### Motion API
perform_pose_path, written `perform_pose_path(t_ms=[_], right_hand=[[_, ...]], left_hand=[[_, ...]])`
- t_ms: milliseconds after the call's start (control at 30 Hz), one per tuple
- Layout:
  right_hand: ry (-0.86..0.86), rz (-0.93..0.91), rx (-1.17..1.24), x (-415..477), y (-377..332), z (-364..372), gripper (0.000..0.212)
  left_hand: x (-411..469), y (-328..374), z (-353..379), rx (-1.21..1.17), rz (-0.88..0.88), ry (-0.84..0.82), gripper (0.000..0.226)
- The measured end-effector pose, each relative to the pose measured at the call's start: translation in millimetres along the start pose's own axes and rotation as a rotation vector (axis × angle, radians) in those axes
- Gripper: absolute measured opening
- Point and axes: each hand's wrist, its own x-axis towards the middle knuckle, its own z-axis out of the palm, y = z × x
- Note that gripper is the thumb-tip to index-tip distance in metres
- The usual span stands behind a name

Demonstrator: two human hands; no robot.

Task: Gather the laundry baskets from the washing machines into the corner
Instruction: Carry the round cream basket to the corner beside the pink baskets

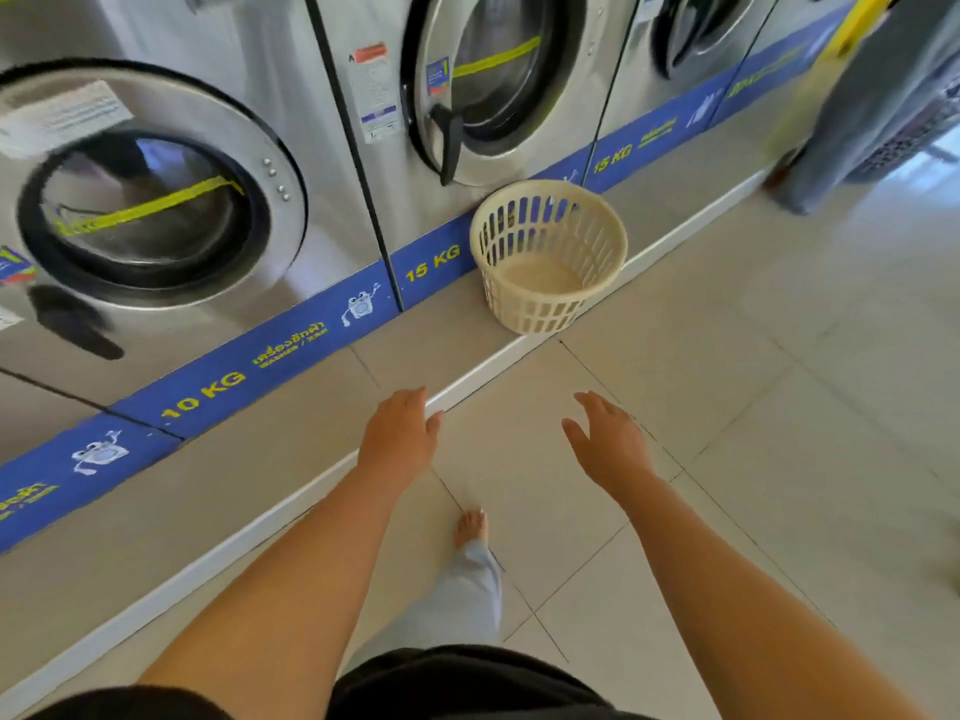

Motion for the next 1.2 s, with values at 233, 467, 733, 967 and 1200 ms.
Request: perform_pose_path(t_ms=[233, 467, 733, 967, 1200], right_hand=[[0.034, 0.1, 0.097, 101.5, 20.7, -58.5, 0.05], [0.032, 0.113, 0.117, 213.6, 53.8, -97.9, 0.05], [-0.039, -0.007, 0.05, 383.3, 107.1, -152.1, 0.055], [-0.113, -0.088, -0.032, 505.7, 128.7, -175.5, 0.053], [-0.132, -0.105, -0.053, 595.1, 139.6, -135.8, 0.058]], left_hand=[[121.6, 75.2, -16.4, -0.016, 0.025, -0.066, 0.051], [225.8, 125.5, -13.0, -0.033, -0.024, -0.047, 0.052], [336.1, 185.1, 25.3, -0.114, -0.298, 0.045, 0.052], [419.2, 227.2, 56.2, -0.268, -0.519, 0.107, 0.049], [486.4, 210.6, 88.2, -0.296, -0.669, 0.214, 0.049]])
